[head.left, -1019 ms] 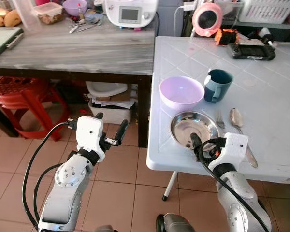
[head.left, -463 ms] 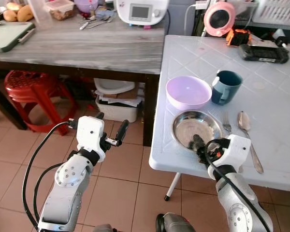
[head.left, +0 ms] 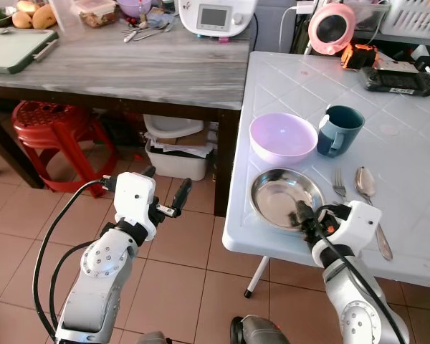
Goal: Setting the table
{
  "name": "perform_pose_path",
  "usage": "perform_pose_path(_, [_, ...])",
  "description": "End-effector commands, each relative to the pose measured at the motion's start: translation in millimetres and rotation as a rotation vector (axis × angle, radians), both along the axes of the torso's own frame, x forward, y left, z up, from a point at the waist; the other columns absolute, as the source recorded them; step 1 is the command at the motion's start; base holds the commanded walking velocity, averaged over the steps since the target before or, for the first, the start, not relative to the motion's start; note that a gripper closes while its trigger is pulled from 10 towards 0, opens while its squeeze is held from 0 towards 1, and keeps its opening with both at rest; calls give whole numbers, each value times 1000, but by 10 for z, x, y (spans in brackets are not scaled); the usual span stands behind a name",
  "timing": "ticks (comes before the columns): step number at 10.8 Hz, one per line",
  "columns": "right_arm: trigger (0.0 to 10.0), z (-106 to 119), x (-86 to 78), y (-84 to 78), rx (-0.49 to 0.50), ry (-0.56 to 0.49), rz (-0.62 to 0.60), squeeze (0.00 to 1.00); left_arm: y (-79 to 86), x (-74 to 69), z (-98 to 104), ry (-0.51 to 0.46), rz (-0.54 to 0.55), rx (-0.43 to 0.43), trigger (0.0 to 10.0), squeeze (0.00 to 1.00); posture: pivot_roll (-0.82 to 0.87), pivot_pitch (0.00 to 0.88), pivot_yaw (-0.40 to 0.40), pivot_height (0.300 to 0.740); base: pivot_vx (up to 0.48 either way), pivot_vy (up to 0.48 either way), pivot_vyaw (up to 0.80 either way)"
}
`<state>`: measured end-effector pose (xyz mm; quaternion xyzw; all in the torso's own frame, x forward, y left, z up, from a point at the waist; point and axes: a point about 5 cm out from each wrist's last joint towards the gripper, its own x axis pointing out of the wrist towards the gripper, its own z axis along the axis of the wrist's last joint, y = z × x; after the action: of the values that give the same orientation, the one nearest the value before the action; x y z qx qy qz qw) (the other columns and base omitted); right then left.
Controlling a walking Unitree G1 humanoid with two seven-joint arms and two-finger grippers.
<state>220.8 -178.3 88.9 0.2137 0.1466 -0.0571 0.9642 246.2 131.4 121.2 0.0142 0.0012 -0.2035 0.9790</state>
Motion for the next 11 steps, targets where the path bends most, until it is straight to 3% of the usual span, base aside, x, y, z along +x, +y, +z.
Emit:
perform_pose_path(1, [0, -115, -42, 32, 44, 75, -5, 0, -14, -3, 56, -28, -18, 13, 10000, 0, 21, 61, 17, 740, 0, 0, 0])
perform_pose_path(4, [0, -158, -55, 9, 61, 109, -23, 0, -53, -43, 18, 9, -107, 8, 10000, 0, 21, 61, 18, 740, 0, 0, 0])
perform_pose_path(6, [0, -197, -69, -1, 72, 142, -39, 0, -104, -105, 4, 40, -225, -18, 10000, 0, 22, 59, 19, 740, 0, 0, 0])
perform_pose_path(11, [0, -256, -65, -43, 134, 193, -102, 0, -95, -113, 1, 43, -282, -8, 10000, 0, 22, 45, 17, 740, 0, 0, 0])
